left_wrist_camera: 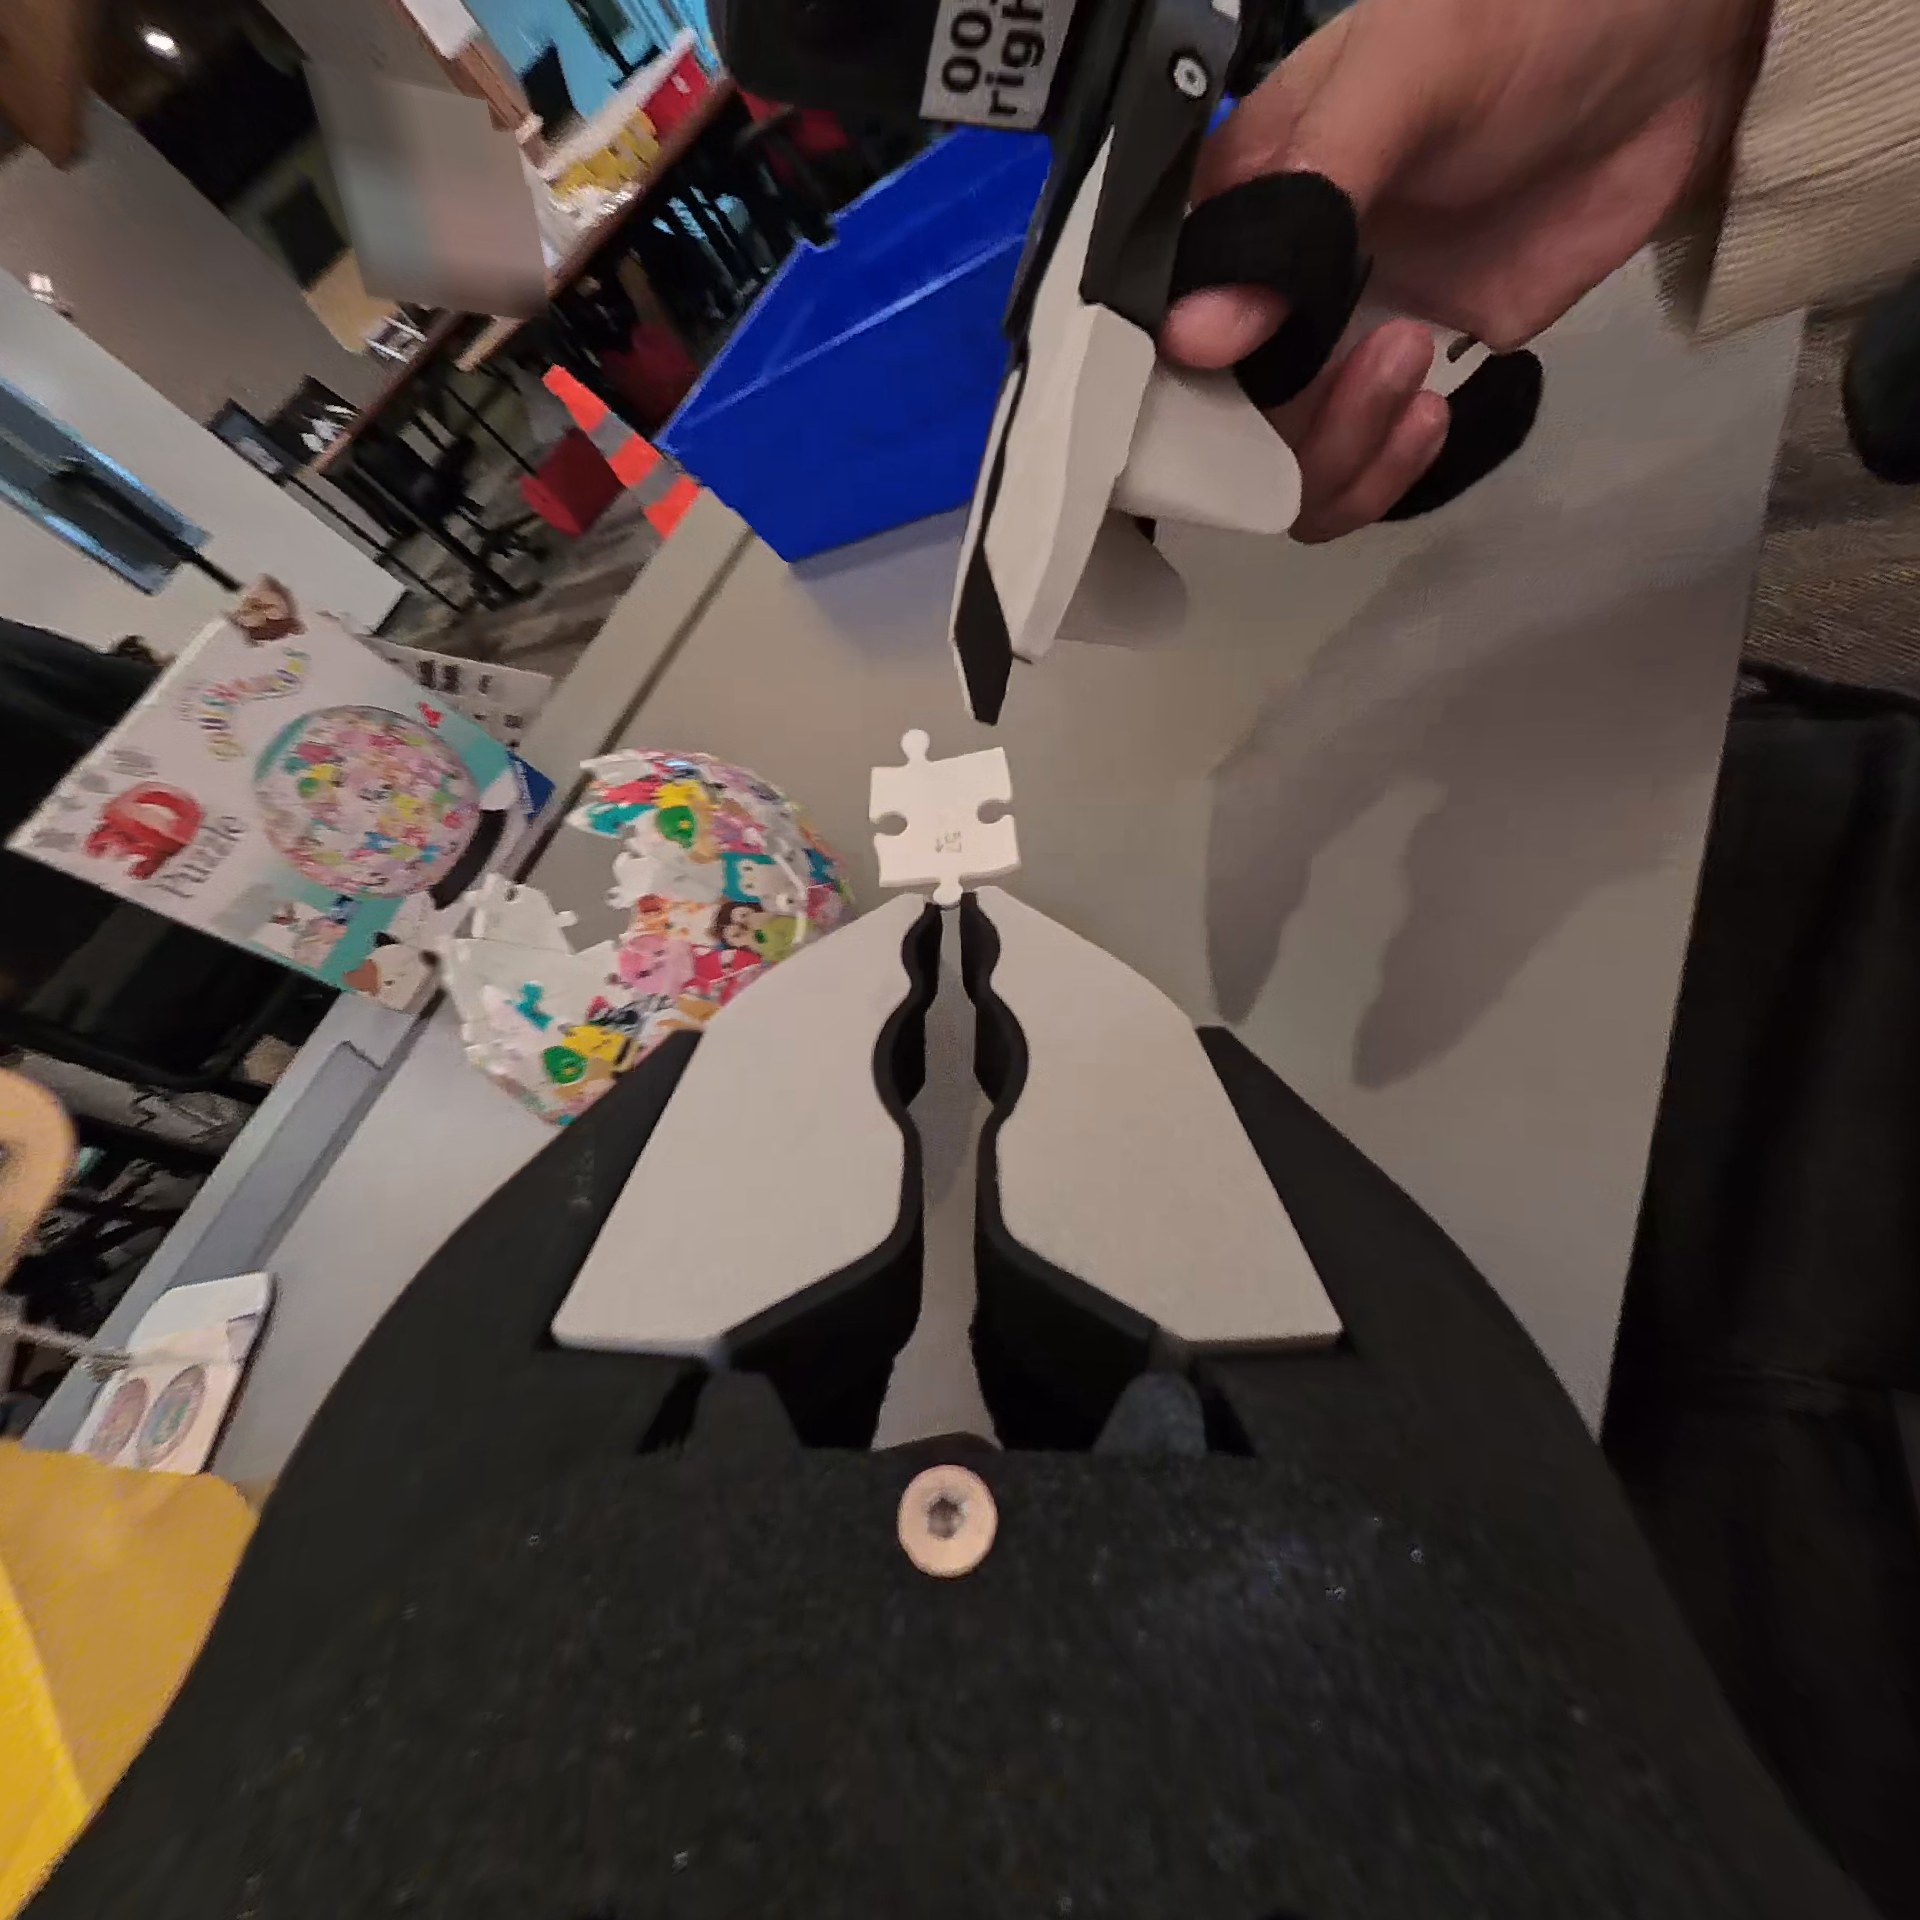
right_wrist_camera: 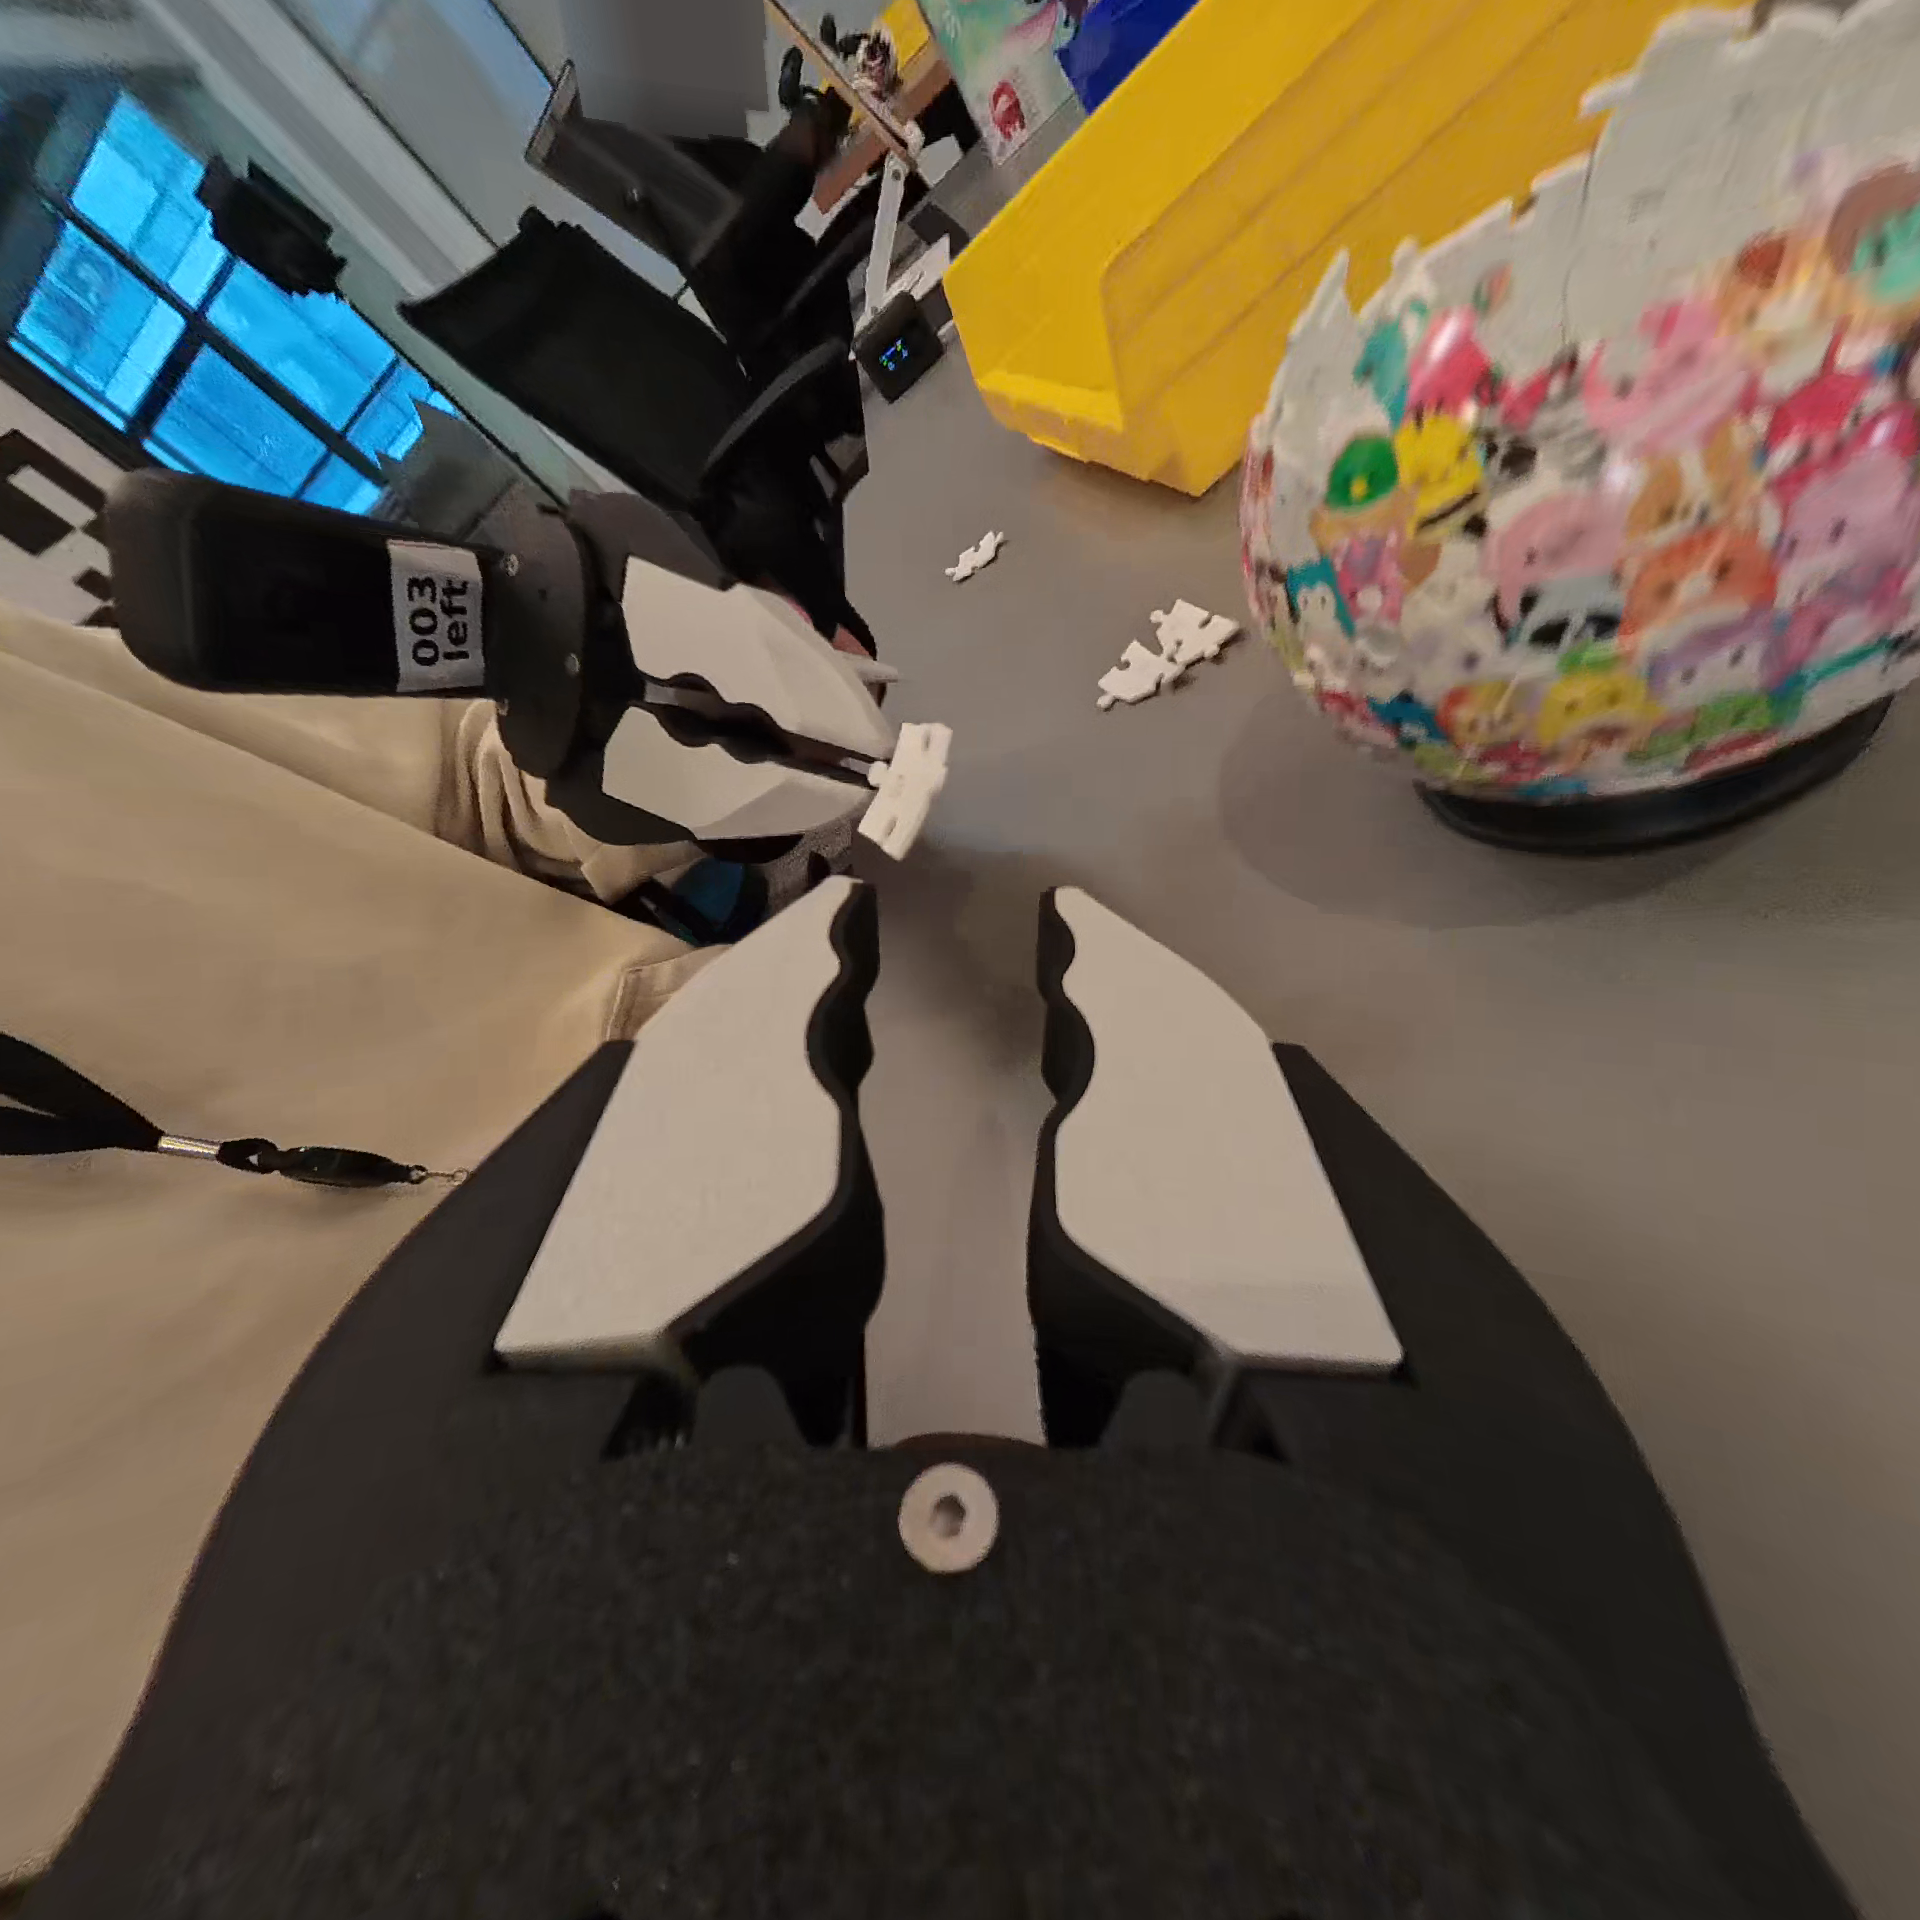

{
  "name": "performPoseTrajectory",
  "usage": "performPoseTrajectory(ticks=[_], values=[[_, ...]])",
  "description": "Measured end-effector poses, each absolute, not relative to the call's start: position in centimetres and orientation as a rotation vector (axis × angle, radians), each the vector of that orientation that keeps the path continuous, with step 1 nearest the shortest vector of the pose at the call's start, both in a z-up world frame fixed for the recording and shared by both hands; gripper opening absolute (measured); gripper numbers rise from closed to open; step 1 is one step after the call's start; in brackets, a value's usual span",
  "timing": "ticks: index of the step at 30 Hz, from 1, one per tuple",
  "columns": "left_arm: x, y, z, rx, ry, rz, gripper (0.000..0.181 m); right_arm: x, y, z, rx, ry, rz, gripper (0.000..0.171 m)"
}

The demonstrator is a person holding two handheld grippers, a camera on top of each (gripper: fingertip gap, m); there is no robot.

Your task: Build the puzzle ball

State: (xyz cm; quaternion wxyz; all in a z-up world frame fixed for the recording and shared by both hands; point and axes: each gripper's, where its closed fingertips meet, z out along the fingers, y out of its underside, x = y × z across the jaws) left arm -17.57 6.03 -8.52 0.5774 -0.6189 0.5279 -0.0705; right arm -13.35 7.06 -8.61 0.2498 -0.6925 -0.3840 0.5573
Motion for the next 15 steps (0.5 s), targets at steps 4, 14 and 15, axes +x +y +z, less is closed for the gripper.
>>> performPoseTrajectory(ticks=[4,14,15], values=[[-18.9,6.4,-6.8,-1.412,1.157,-0.12,0.003,-14.2,8.6,-6.4,-1.887,-1.134,1.456,0.034],[-20.4,6.8,-5.0,-1.378,1.054,-0.114,0.002,-18.4,8.6,-3.8,-1.827,-1.364,1.414,0.016],[-20.4,6.8,-5.0,-1.379,1.051,-0.116,0.0,-18.6,8.5,-4.1,-1.833,-1.369,1.399,0.016]])
